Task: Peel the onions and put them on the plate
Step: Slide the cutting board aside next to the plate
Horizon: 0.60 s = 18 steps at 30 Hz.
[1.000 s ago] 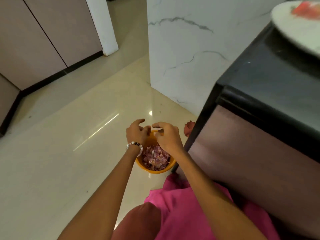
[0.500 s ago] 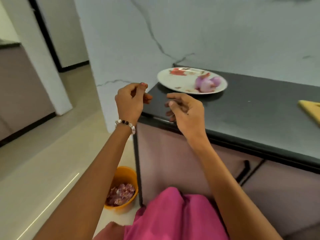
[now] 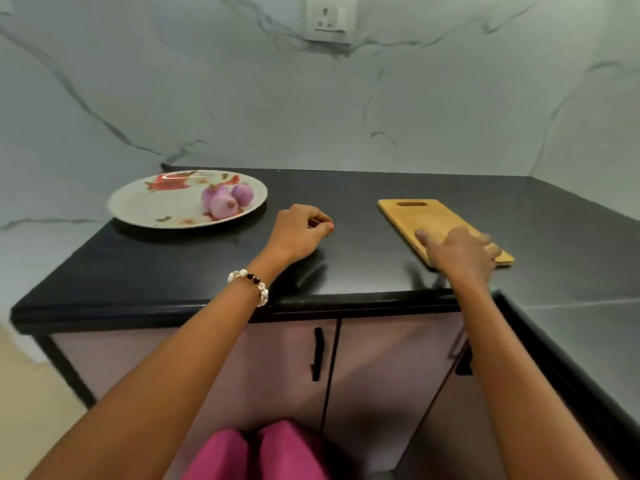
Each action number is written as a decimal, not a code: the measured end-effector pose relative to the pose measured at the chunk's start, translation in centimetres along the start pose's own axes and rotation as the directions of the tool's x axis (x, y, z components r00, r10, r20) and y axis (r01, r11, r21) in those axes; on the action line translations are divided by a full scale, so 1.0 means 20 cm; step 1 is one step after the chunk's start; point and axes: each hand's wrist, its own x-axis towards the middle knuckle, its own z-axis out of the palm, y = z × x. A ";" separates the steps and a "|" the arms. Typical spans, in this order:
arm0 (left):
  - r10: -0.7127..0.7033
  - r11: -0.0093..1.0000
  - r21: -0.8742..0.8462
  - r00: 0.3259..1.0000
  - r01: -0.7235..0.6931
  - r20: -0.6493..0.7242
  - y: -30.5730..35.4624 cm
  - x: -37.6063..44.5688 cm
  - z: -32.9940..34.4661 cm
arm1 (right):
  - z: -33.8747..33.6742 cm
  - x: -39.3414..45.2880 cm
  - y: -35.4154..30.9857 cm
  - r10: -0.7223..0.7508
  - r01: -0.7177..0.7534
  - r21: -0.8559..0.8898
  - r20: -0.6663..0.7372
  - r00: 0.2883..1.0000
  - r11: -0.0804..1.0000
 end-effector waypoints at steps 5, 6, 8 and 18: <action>-0.004 0.999 0.052 0.998 0.001 0.065 0.02 0.11 0.14 | 0.03 0.14 0.00 -0.037 0.086 -0.182 0.257 0.966 0.979; -0.010 0.998 0.059 0.998 0.006 0.063 0.01 0.12 0.14 | 0.04 0.16 0.00 -0.094 0.153 -0.188 0.288 0.953 0.970; -0.024 0.998 0.060 0.999 0.021 0.049 0.00 0.15 0.14 | 0.05 0.20 0.00 -0.216 0.295 -0.199 0.343 0.914 0.934; -0.237 0.894 0.356 0.961 0.273 -0.142 -0.19 0.15 -0.05 | -0.07 0.11 0.00 -0.592 0.470 0.374 0.619 0.515 0.800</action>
